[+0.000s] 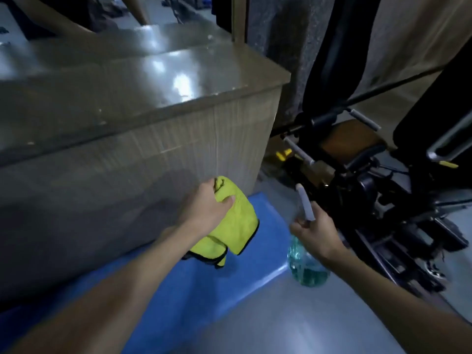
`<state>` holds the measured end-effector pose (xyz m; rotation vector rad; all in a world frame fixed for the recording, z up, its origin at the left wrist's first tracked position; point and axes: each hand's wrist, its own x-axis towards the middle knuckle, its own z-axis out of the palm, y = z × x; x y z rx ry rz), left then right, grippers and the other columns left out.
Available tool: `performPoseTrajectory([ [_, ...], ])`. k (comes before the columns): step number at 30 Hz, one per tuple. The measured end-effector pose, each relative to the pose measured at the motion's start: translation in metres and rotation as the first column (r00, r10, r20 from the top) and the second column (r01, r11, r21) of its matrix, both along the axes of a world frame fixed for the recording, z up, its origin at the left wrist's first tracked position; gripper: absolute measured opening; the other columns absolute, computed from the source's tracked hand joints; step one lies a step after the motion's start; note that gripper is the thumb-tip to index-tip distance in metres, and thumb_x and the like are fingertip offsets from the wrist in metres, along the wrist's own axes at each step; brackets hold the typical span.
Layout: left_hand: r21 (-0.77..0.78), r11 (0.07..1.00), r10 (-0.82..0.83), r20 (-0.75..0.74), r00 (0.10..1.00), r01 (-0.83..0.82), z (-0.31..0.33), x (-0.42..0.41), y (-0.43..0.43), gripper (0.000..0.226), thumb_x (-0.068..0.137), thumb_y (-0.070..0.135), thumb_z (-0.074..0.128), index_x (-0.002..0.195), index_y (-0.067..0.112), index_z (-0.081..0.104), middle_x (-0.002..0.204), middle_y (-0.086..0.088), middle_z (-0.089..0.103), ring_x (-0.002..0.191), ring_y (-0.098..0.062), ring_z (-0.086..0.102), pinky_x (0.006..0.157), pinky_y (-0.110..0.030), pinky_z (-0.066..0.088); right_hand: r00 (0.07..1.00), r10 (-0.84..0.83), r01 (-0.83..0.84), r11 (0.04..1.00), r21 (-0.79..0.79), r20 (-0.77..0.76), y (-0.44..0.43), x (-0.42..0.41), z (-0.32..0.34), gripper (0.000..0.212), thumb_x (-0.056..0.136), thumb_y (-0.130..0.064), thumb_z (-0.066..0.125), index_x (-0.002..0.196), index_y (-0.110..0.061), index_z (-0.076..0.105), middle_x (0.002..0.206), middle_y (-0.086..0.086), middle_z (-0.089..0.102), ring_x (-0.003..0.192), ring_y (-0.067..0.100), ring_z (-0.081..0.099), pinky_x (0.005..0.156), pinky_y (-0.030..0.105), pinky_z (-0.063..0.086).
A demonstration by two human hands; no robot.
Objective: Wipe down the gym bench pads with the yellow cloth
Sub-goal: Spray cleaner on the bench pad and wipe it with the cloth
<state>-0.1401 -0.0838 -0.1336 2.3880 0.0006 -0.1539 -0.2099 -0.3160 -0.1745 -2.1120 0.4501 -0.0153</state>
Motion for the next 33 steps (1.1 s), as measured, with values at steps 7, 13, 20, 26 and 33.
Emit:
performPoseTrajectory([
  [7,0.606,0.795,-0.134,0.140,0.981,0.022,-0.150,-0.018,-0.015,0.035,0.094,0.040,0.057,0.119,0.020,0.045,0.113,-0.008,0.066,0.103,-0.036,0.064,0.067,-0.038,0.041,0.993,0.091,-0.086,0.994,0.065,-0.080,-0.008,-0.015,-0.154,0.027,0.077,-0.001,0.066,0.097,-0.007,0.049,0.065,0.002,0.046,0.056,0.017,0.042,0.057,0.036,0.044],
  [13,0.556,0.786,-0.139,-0.267,0.954,0.270,-0.317,-0.069,-0.028,0.063,0.083,0.072,0.040,0.127,0.027,0.051,0.128,-0.003,0.056,0.121,-0.029,0.054,0.095,-0.040,0.045,0.969,0.190,-0.161,0.971,0.179,-0.160,-0.009,-0.035,-0.264,0.036,0.063,-0.025,0.065,0.094,-0.030,0.047,0.084,-0.001,0.047,0.072,0.024,0.054,0.075,0.055,0.054],
  [20,0.571,0.772,-0.195,-0.207,0.959,0.280,-0.394,-0.050,-0.044,0.084,0.079,0.089,0.022,0.151,0.054,-0.001,0.168,0.004,-0.010,0.153,-0.032,-0.012,0.114,-0.068,0.005,0.967,0.184,-0.155,0.974,0.164,-0.174,-0.025,-0.040,-0.318,0.031,0.078,0.000,0.067,0.089,-0.027,0.056,0.079,0.001,0.064,0.074,0.036,0.065,0.075,0.048,0.057],
  [26,0.643,0.740,-0.192,-0.079,0.978,0.198,-0.427,-0.073,-0.040,0.084,0.077,0.084,0.013,0.152,0.051,-0.006,0.167,0.002,0.001,0.152,-0.030,-0.004,0.113,-0.068,0.008,0.967,0.193,-0.170,0.974,0.148,-0.164,-0.030,-0.036,-0.340,0.026,0.076,-0.001,0.066,0.096,-0.013,0.056,0.075,0.009,0.057,0.064,0.025,0.050,0.066,0.040,0.051],
  [33,0.574,0.756,-0.260,-0.175,0.949,0.314,-0.424,-0.090,-0.006,0.103,0.064,0.094,0.019,0.153,0.046,0.003,0.166,0.004,-0.015,0.152,-0.024,-0.019,0.116,-0.067,0.001,0.976,0.155,-0.136,0.983,0.122,-0.155,-0.019,-0.042,-0.346,0.019,0.069,-0.012,0.066,0.084,-0.012,0.054,0.087,0.019,0.066,0.083,0.035,0.064,0.069,0.037,0.051],
])
